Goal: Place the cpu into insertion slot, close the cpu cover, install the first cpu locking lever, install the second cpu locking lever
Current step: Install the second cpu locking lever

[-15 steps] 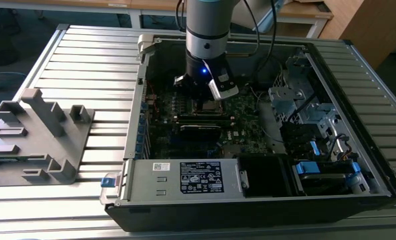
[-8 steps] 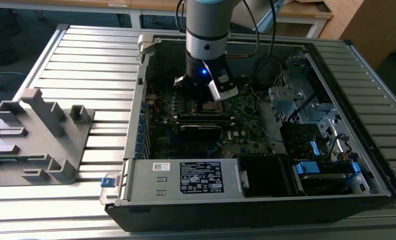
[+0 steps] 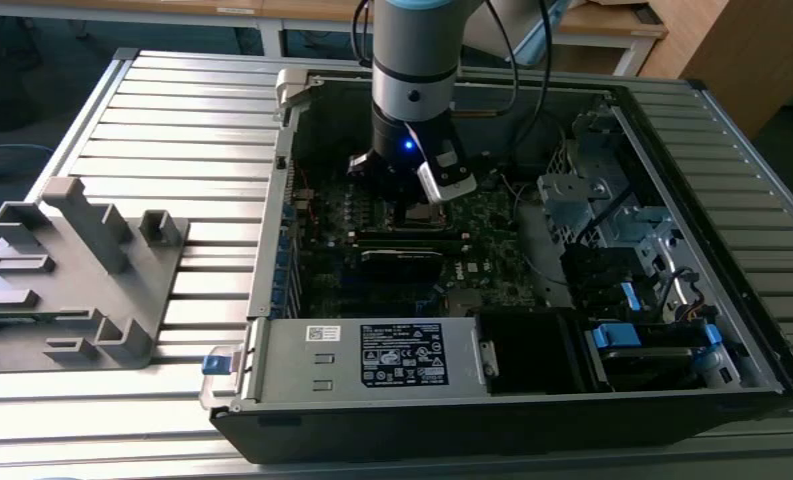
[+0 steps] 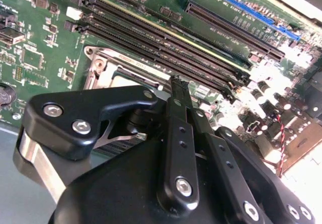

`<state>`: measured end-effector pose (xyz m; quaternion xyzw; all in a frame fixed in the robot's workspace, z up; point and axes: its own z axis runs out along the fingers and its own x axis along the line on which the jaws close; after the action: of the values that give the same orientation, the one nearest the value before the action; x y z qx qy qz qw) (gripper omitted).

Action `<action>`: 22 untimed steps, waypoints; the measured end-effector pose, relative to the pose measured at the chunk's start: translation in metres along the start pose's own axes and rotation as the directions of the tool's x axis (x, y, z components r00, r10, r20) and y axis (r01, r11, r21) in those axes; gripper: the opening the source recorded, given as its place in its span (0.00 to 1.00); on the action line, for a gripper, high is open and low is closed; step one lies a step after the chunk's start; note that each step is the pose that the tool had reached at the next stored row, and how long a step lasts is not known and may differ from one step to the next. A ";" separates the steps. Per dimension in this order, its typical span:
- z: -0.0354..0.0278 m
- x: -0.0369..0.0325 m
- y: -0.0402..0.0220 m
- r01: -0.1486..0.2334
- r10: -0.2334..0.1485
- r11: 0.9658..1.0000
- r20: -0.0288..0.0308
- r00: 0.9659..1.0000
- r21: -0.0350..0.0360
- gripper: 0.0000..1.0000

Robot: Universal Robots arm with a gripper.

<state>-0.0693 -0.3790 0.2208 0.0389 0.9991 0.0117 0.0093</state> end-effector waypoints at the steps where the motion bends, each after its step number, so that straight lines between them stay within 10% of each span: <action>1: 0.0003 0.0001 0.0000 0.000 0.000 1.000 0.000 1.000 0.000 0.11; 22: 0.0103 0.0079 -0.0009 0.000 0.000 1.000 0.000 1.000 0.000 0.11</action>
<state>-0.0771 -0.3791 0.2103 0.0389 0.9991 0.0116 0.0093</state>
